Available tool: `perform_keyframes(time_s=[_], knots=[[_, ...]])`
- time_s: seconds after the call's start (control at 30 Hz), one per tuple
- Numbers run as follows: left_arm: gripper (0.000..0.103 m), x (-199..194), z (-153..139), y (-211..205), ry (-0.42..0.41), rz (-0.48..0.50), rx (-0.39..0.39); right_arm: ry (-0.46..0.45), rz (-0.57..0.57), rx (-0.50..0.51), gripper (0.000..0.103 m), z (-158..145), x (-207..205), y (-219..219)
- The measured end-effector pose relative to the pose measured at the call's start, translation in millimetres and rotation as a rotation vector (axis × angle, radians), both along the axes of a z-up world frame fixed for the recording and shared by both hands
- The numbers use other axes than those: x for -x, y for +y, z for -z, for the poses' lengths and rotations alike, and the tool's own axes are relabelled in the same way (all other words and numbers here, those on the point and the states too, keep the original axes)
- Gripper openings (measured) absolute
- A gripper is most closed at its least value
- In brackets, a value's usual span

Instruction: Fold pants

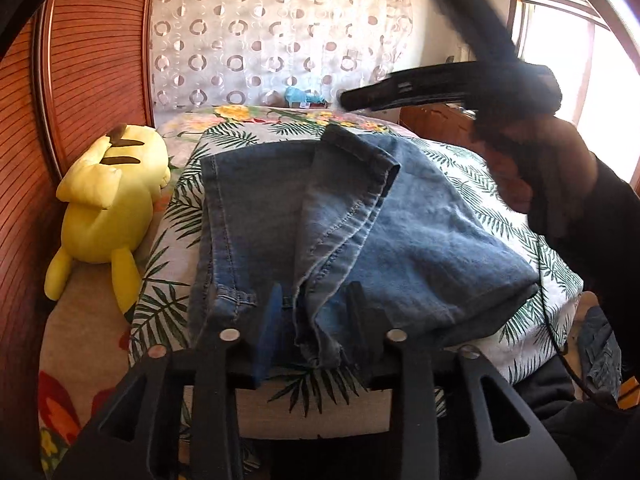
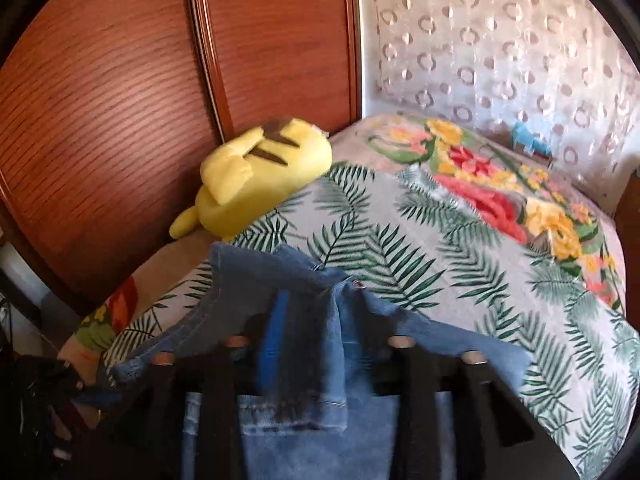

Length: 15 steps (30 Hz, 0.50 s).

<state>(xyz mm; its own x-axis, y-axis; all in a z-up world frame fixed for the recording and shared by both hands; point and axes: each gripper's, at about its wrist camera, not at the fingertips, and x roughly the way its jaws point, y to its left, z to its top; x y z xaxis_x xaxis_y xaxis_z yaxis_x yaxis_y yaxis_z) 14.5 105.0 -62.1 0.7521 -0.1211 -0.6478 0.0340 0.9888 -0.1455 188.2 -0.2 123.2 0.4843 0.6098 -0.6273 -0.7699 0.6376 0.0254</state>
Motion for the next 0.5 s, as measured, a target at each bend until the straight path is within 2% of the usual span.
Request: perform_keyframes(time_s=[0.13, 0.23, 0.33, 0.5], knots=[[0.039, -1.0, 0.7, 2.9, 0.012, -0.021, -0.009, -0.033, 0.036, -0.047, 0.048, -2.4, 13.3, -33.0], [0.039, -0.7, -5.9, 1.2, -0.01, -0.015, -0.016, -0.051, 0.077, -0.054, 0.048, 10.6, 23.7, -61.8], [0.046, -2.9, -13.0, -4.3, -0.029, -0.003, -0.03, -0.055, 0.132, -0.036, 0.048, 33.3, 32.7, -90.0], [0.046, -16.4, -24.3, -17.3, -0.038, 0.011, -0.066, -0.015, 0.197, -0.024, 0.051, 72.8, 42.0, -122.0]])
